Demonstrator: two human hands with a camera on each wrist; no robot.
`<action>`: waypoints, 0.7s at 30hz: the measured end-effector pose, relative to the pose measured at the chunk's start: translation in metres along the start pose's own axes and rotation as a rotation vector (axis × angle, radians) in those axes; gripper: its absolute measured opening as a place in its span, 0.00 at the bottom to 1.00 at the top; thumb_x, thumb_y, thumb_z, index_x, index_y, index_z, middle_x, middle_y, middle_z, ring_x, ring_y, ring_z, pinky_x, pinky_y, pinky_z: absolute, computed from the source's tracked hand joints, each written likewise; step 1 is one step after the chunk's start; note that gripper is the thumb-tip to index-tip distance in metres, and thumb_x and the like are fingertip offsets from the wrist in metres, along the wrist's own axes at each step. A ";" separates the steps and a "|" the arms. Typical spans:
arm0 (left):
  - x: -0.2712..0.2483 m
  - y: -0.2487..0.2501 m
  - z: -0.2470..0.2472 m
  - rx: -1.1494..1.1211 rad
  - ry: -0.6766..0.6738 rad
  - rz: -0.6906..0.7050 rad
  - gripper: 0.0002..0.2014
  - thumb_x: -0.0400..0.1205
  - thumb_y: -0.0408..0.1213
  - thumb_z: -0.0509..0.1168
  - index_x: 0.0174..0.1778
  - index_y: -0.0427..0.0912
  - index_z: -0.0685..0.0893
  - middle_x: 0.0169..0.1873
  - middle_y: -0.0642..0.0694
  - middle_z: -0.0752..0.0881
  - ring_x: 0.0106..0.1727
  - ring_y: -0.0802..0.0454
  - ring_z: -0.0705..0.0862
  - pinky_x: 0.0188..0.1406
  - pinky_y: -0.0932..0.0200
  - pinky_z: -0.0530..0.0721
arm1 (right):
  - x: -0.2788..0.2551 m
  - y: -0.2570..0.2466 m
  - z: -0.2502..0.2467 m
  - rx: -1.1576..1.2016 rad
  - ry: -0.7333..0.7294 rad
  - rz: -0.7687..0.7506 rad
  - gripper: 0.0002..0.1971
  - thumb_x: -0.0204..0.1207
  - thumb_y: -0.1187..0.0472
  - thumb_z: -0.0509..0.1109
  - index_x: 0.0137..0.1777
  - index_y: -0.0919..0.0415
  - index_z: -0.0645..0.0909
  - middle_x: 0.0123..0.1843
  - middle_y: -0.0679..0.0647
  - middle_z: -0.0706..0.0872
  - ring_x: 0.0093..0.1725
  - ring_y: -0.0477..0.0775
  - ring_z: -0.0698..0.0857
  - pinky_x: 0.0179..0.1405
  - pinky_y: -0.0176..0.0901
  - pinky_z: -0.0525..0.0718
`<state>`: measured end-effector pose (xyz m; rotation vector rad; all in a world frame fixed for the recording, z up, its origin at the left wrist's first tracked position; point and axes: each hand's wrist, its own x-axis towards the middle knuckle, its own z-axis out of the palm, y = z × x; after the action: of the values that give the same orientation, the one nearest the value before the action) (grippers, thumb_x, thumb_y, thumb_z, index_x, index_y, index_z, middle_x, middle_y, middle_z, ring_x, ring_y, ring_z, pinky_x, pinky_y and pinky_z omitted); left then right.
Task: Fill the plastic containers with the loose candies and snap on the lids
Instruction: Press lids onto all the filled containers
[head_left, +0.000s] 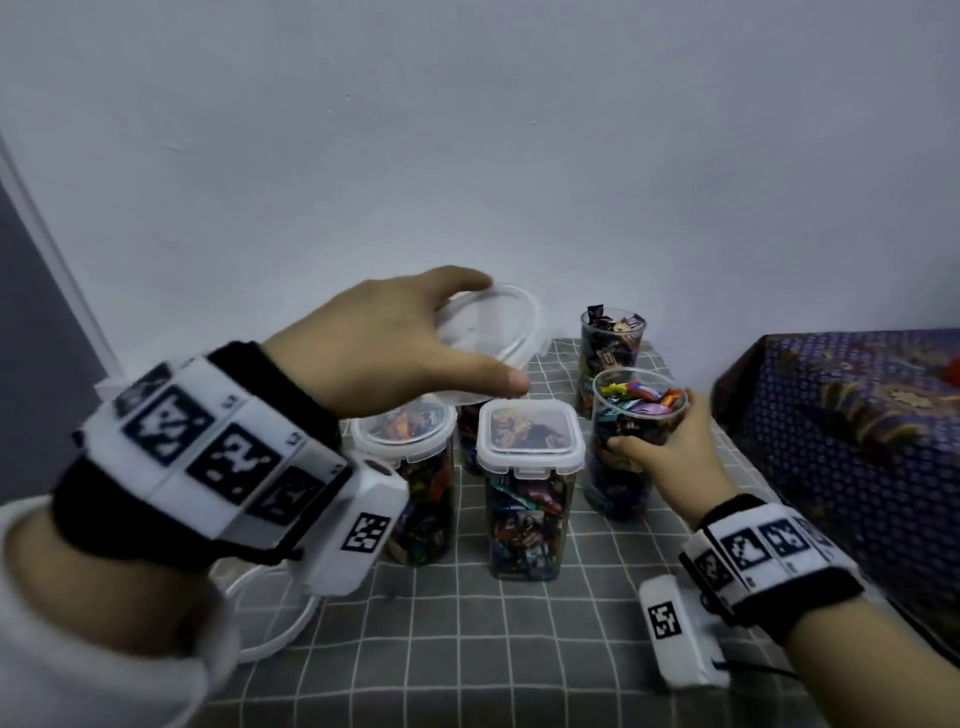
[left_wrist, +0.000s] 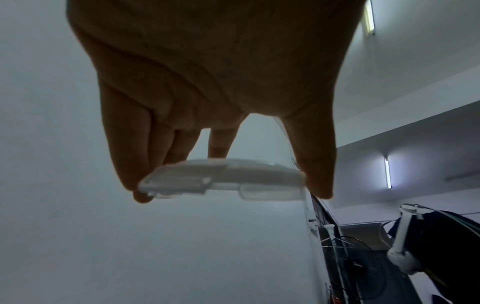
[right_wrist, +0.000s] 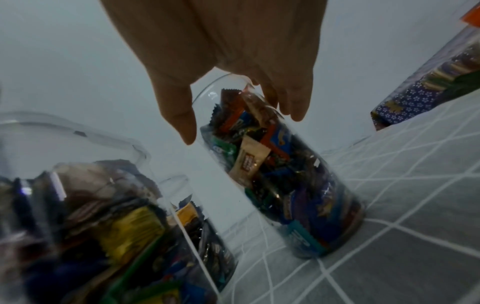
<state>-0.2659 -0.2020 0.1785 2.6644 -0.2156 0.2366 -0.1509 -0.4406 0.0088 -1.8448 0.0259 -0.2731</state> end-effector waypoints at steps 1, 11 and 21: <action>0.005 0.007 0.004 -0.005 -0.013 0.014 0.52 0.50 0.74 0.72 0.74 0.65 0.68 0.68 0.57 0.78 0.67 0.57 0.77 0.64 0.59 0.73 | 0.001 -0.001 0.001 0.013 -0.009 0.003 0.39 0.61 0.69 0.81 0.65 0.54 0.61 0.63 0.57 0.76 0.63 0.59 0.78 0.69 0.64 0.75; 0.038 0.050 0.053 -0.075 -0.129 0.126 0.44 0.66 0.61 0.73 0.77 0.56 0.65 0.71 0.50 0.75 0.68 0.53 0.76 0.64 0.61 0.72 | 0.000 0.008 -0.011 -0.065 -0.050 -0.027 0.43 0.43 0.41 0.80 0.60 0.52 0.69 0.54 0.52 0.85 0.56 0.58 0.84 0.59 0.64 0.81; 0.057 0.068 0.099 0.112 -0.294 0.189 0.46 0.67 0.60 0.75 0.79 0.54 0.62 0.74 0.50 0.74 0.70 0.48 0.75 0.66 0.55 0.74 | -0.047 -0.004 -0.048 -0.133 -0.188 -0.093 0.32 0.61 0.62 0.83 0.62 0.50 0.71 0.56 0.43 0.84 0.56 0.44 0.82 0.54 0.43 0.81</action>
<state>-0.2106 -0.3133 0.1320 2.7827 -0.5633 -0.0894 -0.2066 -0.4778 0.0166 -1.9998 -0.1758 -0.1644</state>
